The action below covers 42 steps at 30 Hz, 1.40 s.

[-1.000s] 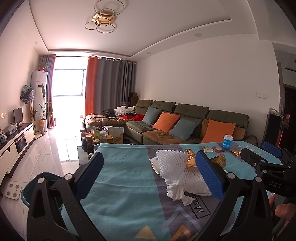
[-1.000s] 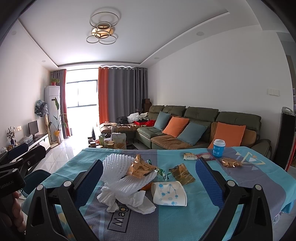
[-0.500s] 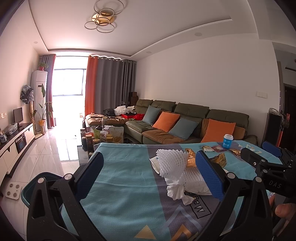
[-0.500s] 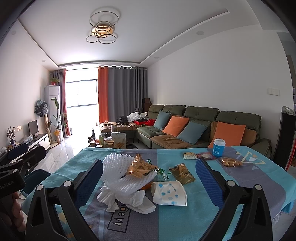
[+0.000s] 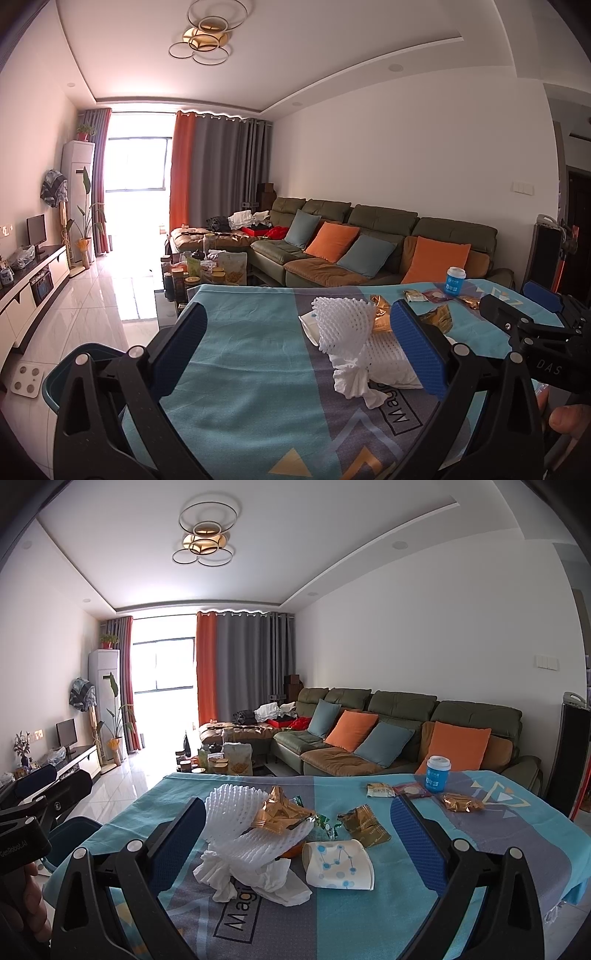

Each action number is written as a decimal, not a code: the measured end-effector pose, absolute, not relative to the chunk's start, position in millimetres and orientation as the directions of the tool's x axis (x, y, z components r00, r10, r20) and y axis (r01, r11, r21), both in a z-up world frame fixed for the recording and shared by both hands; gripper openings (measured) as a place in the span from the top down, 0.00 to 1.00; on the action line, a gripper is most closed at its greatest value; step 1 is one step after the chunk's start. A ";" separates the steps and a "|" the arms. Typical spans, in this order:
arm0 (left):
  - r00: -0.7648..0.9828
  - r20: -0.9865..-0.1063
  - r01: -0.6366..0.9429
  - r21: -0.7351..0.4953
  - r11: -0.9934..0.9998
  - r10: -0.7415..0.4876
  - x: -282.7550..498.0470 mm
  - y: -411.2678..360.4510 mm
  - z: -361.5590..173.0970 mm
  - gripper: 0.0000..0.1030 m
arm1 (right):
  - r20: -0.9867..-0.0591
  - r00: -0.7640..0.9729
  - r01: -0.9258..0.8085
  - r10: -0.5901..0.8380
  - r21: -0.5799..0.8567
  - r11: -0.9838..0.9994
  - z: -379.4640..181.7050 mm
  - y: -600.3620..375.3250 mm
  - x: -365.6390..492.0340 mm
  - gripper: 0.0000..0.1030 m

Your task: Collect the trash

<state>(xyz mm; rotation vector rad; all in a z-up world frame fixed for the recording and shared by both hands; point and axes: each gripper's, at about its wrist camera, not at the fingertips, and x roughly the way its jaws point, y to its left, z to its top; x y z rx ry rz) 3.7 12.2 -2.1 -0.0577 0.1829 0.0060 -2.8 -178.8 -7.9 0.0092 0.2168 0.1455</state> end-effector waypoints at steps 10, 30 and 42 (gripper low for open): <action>0.983 -0.183 -0.012 -0.056 0.998 0.001 3.9 11.9 -2.2 0.05 | -0.221 0.964 -0.149 0.150 0.023 0.989 -9.4 -176.4 1.6 0.06; 0.954 -0.300 0.007 -0.059 0.998 -0.025 56.9 16.4 -4.5 0.05 | -0.356 0.918 -0.206 0.176 -0.048 0.977 -19.3 -160.1 72.1 0.06; 0.908 -0.414 0.016 -0.100 0.995 -0.056 118.4 23.7 -29.2 0.05 | -0.485 0.854 -0.254 0.188 -0.072 0.965 -40.8 -143.7 130.9 0.16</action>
